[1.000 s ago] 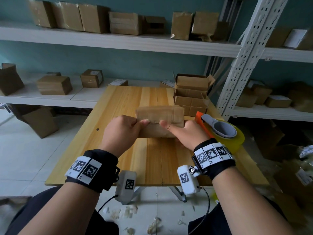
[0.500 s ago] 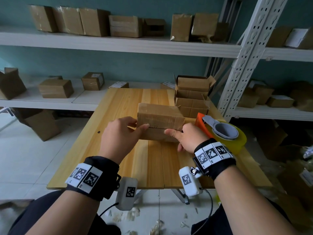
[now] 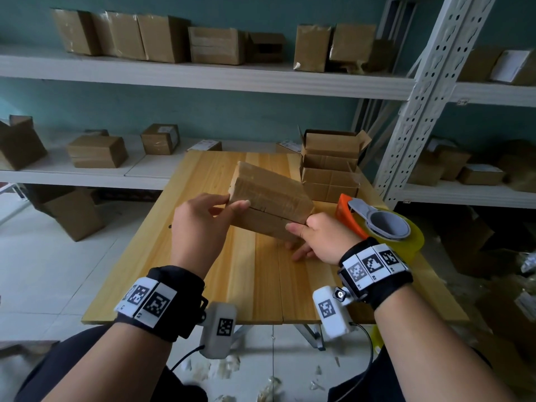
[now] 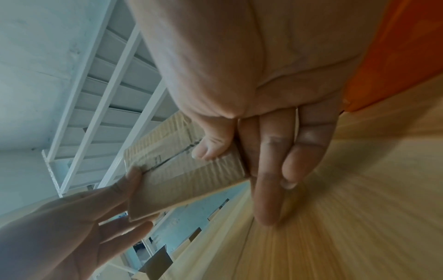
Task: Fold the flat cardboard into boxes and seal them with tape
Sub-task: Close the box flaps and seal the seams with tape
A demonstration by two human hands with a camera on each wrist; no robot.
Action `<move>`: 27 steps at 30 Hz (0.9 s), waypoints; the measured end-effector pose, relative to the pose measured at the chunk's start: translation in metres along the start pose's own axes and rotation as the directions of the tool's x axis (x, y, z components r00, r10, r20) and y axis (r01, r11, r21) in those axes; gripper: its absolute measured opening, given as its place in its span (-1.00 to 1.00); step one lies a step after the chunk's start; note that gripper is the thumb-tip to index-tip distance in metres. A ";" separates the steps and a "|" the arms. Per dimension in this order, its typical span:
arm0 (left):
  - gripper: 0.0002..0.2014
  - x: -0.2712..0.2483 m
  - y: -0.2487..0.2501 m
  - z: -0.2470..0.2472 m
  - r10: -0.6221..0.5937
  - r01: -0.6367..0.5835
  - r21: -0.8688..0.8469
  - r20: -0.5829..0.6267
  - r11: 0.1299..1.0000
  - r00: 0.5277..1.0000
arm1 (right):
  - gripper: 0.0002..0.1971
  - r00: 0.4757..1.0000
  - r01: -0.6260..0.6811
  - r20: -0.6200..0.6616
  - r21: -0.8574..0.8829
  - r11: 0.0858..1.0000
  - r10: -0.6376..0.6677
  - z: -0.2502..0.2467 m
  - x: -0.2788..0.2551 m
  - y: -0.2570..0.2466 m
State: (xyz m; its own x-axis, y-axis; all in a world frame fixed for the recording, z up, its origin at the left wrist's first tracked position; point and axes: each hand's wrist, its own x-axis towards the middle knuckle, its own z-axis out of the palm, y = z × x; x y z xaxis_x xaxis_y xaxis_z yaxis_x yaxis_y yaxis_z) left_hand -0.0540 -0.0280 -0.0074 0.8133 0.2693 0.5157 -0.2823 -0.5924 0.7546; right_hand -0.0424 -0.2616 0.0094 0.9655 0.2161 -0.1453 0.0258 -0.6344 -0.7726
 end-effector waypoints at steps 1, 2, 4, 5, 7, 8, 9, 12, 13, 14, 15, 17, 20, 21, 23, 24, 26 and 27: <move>-0.47 0.000 0.000 -0.001 0.002 -0.003 -0.023 -0.017 1.000 1.000 | -0.71 1.000 0.016 -0.021 -0.003 1.000 -0.016 0.000 0.001 0.000; -0.44 0.001 0.001 -0.001 0.007 -0.009 -0.047 -0.035 0.999 0.999 | -0.66 0.998 0.031 -0.046 -0.008 1.000 -0.031 -0.001 0.002 0.000; -0.43 0.002 0.001 -0.002 0.016 -0.022 -0.087 -0.067 0.996 0.998 | -0.61 0.993 0.058 -0.098 -0.017 0.998 -0.059 -0.001 0.004 0.001; -0.45 0.003 0.001 -0.002 0.016 -0.024 -0.101 -0.078 0.995 0.997 | -0.58 0.989 0.070 -0.127 -0.023 0.997 -0.072 -0.002 0.004 0.002; -0.51 0.004 0.000 -0.002 0.016 -0.026 -0.122 -0.084 0.992 0.996 | -0.53 0.974 0.100 -0.201 -0.042 0.994 -0.107 -0.003 0.004 0.004; -0.56 0.004 0.000 -0.001 0.014 -0.023 -0.125 -0.076 0.992 0.997 | -0.50 0.962 0.116 -0.243 -0.054 0.992 -0.126 -0.004 0.003 0.006; -0.61 0.004 0.000 -0.001 0.011 -0.019 -0.124 -0.064 0.992 0.998 | -0.49 0.950 0.128 -0.278 -0.066 0.990 -0.142 -0.005 0.002 0.007; -0.73 0.004 0.000 0.000 0.024 -0.029 -0.114 -0.048 0.993 0.999 | -0.46 0.942 0.150 -0.285 -0.111 0.982 -0.176 -0.005 0.001 0.007; -0.76 0.004 0.000 0.000 0.023 -0.028 -0.115 -0.046 0.993 0.999 | -0.46 0.943 0.168 -0.269 -0.124 0.978 -0.196 -0.004 0.000 0.007; -0.77 0.005 -0.001 0.000 0.013 -0.018 -0.120 -0.042 0.993 0.999 | -0.45 0.941 0.192 -0.257 -0.129 0.973 -0.220 -0.004 0.000 0.007; -0.78 0.005 -0.001 -0.001 0.000 -0.005 -0.124 -0.039 0.992 0.999 | -0.46 0.936 0.220 -0.253 -0.126 0.967 -0.246 -0.004 -0.001 0.007; -0.78 0.007 -0.004 -0.003 -0.016 0.008 -0.117 -0.061 0.993 0.998 | -0.48 0.916 0.278 -0.267 -0.112 0.954 -0.299 -0.004 -0.003 0.008; -0.78 0.012 -0.004 -0.009 -0.080 0.069 -0.111 -0.090 0.991 0.993 | -0.58 0.874 0.360 -0.321 -0.073 0.930 -0.363 -0.005 -0.006 0.006; -0.77 0.013 -0.005 -0.010 -0.111 0.100 -0.118 -0.082 0.988 0.990 | -0.64 0.863 0.386 -0.337 -0.039 0.922 -0.375 -0.006 -0.006 0.006; -0.75 0.014 -0.008 -0.011 -0.147 0.140 -0.123 -0.049 0.983 0.988 | -0.76 0.849 0.435 -0.343 0.023 0.900 -0.402 -0.006 -0.006 0.004; -0.74 0.014 -0.009 -0.011 -0.159 0.154 -0.120 -0.035 0.981 0.987 | -0.79 0.843 0.455 -0.336 0.030 0.890 -0.420 -0.006 -0.006 0.003; -0.74 0.013 -0.010 -0.010 -0.178 0.176 -0.116 -0.014 0.978 0.984 | -0.77 0.835 0.475 -0.324 0.016 0.880 -0.445 -0.006 -0.005 0.003; -0.74 0.013 -0.011 -0.010 -0.185 0.183 -0.116 -0.004 0.976 0.983 | -0.73 0.839 0.476 -0.312 0.020 0.879 -0.446 -0.007 -0.006 0.002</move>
State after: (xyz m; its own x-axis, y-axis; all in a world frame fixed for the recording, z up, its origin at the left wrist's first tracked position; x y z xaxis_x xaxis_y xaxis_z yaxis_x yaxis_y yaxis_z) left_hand -0.0453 -0.0102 -0.0051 0.8497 0.3771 0.3686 -0.1852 -0.4411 0.8781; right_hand -0.0460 -0.2689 0.0130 0.8790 0.2328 0.4161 0.4767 -0.4401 -0.7609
